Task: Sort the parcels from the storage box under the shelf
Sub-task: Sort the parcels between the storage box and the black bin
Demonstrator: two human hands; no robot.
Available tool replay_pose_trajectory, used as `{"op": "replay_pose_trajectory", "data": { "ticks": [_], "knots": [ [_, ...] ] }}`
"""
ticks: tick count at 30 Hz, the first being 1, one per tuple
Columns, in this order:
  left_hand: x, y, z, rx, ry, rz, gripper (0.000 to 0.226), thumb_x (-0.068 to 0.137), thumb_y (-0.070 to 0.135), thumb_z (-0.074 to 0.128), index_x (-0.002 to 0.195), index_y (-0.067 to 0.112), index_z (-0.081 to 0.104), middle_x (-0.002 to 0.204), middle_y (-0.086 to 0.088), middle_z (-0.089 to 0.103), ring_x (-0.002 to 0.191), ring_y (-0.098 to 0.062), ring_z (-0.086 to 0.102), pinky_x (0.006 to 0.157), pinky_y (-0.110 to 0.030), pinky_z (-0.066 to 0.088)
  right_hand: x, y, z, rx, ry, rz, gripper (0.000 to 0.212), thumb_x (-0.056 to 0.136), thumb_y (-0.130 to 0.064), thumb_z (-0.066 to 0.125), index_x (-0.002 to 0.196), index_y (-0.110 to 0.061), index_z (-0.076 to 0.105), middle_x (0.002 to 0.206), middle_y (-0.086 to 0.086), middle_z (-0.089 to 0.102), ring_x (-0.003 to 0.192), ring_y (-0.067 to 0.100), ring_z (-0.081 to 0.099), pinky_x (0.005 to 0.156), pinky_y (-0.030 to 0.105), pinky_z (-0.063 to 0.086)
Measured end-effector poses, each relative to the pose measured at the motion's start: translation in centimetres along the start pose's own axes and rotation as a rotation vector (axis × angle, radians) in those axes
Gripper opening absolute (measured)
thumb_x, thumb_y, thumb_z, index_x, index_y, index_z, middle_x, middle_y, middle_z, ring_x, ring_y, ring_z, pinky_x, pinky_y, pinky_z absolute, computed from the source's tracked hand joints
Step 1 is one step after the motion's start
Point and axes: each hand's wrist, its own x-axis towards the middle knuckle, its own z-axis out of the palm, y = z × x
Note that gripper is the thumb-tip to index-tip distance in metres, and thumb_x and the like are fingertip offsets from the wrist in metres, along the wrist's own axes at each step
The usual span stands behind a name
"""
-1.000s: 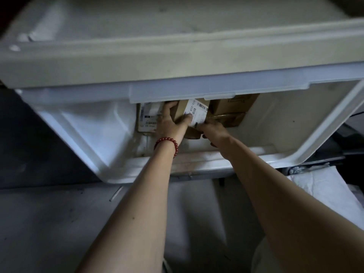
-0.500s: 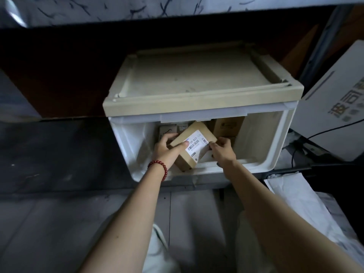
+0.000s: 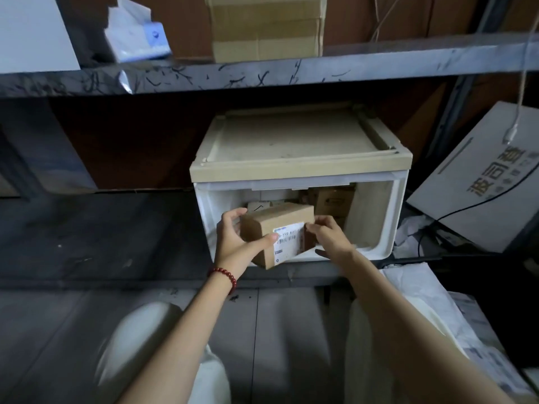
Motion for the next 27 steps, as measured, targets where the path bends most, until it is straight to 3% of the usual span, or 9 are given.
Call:
{"op": "replay_pose_trajectory", "data": {
  "ticks": [2,4,9,13,16,19,23,27],
  "knots": [
    [-0.5,-0.3,-0.5,0.045,-0.022,0.055,0.075,0.057,0.014,0.090,0.112,0.037,0.044,0.133,0.003,0.042,0.119,-0.006,0.046,0.099,-0.024,0.043,-0.5,-0.1,0.0,0.006,-0.052,-0.004,0.024,0.093,-0.012,0.047,0.116,-0.020,0.045,0.097,0.001,0.060,0.095,0.018,0.055,0.080,0.036,0.042],
    [-0.8,-0.5,-0.8,0.059,-0.034,0.101,0.077,0.055,0.011,0.091,0.110,0.038,0.043,0.131,0.004,0.046,0.124,-0.010,0.045,0.104,-0.029,0.040,-0.9,-0.2,0.0,-0.034,-0.075,-0.021,0.031,0.092,-0.006,0.044,0.121,-0.018,0.043,0.100,0.002,0.058,0.097,0.019,0.054,0.078,0.035,0.043],
    [-0.6,-1.5,-1.8,0.053,-0.024,0.102,0.077,0.057,0.015,0.091,0.111,0.042,0.043,0.131,0.012,0.046,0.124,-0.006,0.044,0.098,-0.024,0.041,-1.1,-0.3,0.1,-0.059,-0.107,-0.066,0.032,0.091,-0.003,0.048,0.121,-0.014,0.043,0.108,0.002,0.059,0.095,0.016,0.055,0.068,0.027,0.043],
    [-0.3,-1.8,-2.3,-0.078,-0.010,-0.069,0.070,0.065,0.022,0.087,0.116,0.037,0.041,0.137,0.015,0.044,0.114,0.000,0.050,0.082,-0.024,0.049,-1.0,-0.3,0.4,-0.006,-0.133,-0.080,0.019,0.093,-0.006,0.053,0.107,-0.016,0.044,0.107,-0.002,0.059,0.094,0.011,0.056,0.067,0.019,0.039],
    [0.1,-2.0,-2.0,-0.166,0.013,-0.276,0.059,0.074,0.026,0.081,0.114,0.028,0.039,0.133,0.009,0.051,0.106,-0.018,0.061,0.071,-0.037,0.055,-0.9,-0.4,0.6,0.033,-0.170,-0.062,0.018,0.093,-0.011,0.056,0.108,-0.017,0.048,0.106,-0.004,0.062,0.100,0.012,0.057,0.069,0.024,0.040],
    [0.3,-2.2,-1.5,-0.203,0.009,-0.434,0.048,0.083,0.032,0.069,0.119,0.025,0.039,0.119,-0.003,0.060,0.098,-0.024,0.061,0.061,-0.036,0.053,-0.8,-0.4,0.8,0.051,-0.197,-0.047,0.018,0.093,-0.019,0.058,0.109,-0.019,0.050,0.103,-0.006,0.063,0.093,0.008,0.058,0.063,0.024,0.035],
    [0.6,-2.2,-1.1,-0.221,0.052,-0.515,0.041,0.087,0.039,0.062,0.118,0.027,0.040,0.111,-0.006,0.060,0.101,-0.027,0.057,0.061,-0.039,0.051,-0.8,-0.3,0.9,0.079,-0.235,0.025,0.019,0.093,-0.028,0.058,0.111,-0.025,0.053,0.110,-0.002,0.062,0.093,0.011,0.057,0.067,0.031,0.045],
    [0.8,-2.3,-0.9,-0.170,0.015,-0.504,0.018,0.088,0.050,0.055,0.096,0.034,0.051,0.113,-0.005,0.061,0.099,-0.026,0.058,0.076,-0.048,0.051,-0.8,-0.3,0.9,0.128,-0.226,0.132,0.020,0.096,-0.039,0.052,0.114,-0.031,0.053,0.111,-0.004,0.056,0.101,0.019,0.056,0.074,0.040,0.053]
  ]
}}
